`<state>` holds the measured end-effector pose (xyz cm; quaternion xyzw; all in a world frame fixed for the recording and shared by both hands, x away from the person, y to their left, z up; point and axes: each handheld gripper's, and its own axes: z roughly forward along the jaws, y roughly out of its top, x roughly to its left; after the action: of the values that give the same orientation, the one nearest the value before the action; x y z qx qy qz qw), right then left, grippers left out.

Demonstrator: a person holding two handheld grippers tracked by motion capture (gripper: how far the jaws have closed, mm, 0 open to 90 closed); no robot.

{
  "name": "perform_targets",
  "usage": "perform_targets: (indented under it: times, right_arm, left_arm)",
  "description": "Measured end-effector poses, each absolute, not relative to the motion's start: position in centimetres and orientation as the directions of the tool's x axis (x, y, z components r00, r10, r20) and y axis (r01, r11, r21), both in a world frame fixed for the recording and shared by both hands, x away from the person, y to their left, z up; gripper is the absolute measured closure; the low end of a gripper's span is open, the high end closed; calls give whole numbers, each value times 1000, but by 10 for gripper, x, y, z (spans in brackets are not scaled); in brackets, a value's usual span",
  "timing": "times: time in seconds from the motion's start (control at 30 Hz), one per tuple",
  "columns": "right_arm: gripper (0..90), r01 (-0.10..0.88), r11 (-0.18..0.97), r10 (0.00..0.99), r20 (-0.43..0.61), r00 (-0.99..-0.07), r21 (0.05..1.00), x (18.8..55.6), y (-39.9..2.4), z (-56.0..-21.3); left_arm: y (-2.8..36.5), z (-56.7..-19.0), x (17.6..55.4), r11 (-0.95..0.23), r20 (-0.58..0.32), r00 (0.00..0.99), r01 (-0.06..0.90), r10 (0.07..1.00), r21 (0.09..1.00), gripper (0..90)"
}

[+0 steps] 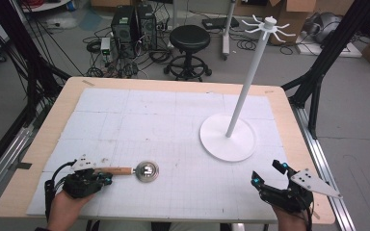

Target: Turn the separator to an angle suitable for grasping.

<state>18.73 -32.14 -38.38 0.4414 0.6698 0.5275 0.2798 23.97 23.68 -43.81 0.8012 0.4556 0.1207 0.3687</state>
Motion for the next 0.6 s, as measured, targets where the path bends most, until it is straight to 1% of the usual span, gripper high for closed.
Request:
perform_targets:
  times: [0.07,0.23,0.27,0.43,0.6]
  right_arm:
    - [154,297,54,886,91,-455,953,188,-321,-384]
    - [154,302,50,884,98,-456,952,188,-322,-385]
    - [154,302,51,885,97,-456,952,188,-322,-385]
    - [155,305,47,885,102,-455,951,188,-322,-385]
    - [155,306,43,885,106,-453,951,188,-322,-385]
  left_arm:
    - [238,-439,246,-287,-142,529,645,837,709,846]
    - [240,-439,254,-257,-147,506,642,850,722,855]
    - [242,-439,258,-225,-164,488,642,857,733,859]
    - [243,-438,270,-171,-196,452,651,870,740,873]
    - [235,-441,286,-184,-177,431,672,885,717,878]
